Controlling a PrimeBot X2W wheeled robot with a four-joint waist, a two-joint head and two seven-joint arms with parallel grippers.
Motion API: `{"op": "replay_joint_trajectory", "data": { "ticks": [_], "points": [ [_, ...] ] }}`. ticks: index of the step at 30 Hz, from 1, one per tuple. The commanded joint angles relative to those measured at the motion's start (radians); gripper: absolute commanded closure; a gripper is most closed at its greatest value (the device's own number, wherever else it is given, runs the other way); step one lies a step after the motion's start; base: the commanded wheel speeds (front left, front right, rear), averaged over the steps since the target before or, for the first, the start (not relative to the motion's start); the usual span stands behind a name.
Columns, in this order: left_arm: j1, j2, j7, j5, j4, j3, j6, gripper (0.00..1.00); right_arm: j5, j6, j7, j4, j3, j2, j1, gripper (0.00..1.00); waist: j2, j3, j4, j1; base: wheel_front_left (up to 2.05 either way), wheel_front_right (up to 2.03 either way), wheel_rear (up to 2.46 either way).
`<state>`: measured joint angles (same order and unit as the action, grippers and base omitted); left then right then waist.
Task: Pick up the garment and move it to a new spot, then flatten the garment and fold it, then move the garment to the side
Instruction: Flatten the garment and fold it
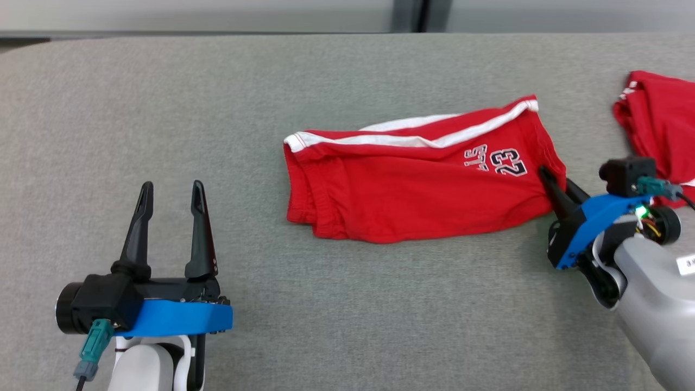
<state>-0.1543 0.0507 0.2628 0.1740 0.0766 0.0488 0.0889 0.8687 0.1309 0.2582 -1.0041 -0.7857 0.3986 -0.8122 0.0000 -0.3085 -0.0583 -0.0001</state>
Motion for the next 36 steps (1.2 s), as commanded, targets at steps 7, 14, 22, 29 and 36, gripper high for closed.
{"op": "replay_joint_trajectory", "data": {
  "ticks": [7,14,22,29,36],
  "points": [
    [0.026,0.000,0.002,-0.014,-0.004,-0.019,0.012,0.00,-0.015,0.000,0.007,0.076,0.132,0.054,0.114,1.00,0.0000,0.046,0.050,0.0001,0.00,0.00,0.00],
    [0.036,0.000,0.002,-0.012,-0.008,-0.005,0.013,0.00,-0.077,0.000,0.007,0.073,0.240,0.066,0.157,1.00,0.0000,0.055,0.044,0.0001,0.00,0.00,0.00],
    [0.046,0.000,0.002,-0.010,0.000,-0.005,0.015,0.00,-0.133,0.000,0.007,0.113,0.311,0.033,0.170,1.00,0.0000,0.069,0.037,0.0001,0.00,0.00,0.00],
    [0.053,0.000,0.002,-0.010,0.003,-0.009,0.011,0.00,-0.194,0.000,0.007,0.208,0.352,-0.012,0.159,1.00,0.0000,0.089,0.030,0.0001,0.00,0.00,0.00],
    [0.057,-0.001,0.002,-0.004,0.007,-0.001,0.015,0.00,-0.241,0.000,0.006,0.278,0.337,-0.087,0.117,1.00,0.0000,0.098,0.014,0.0001,0.00,0.00,0.00]
  ]
}}
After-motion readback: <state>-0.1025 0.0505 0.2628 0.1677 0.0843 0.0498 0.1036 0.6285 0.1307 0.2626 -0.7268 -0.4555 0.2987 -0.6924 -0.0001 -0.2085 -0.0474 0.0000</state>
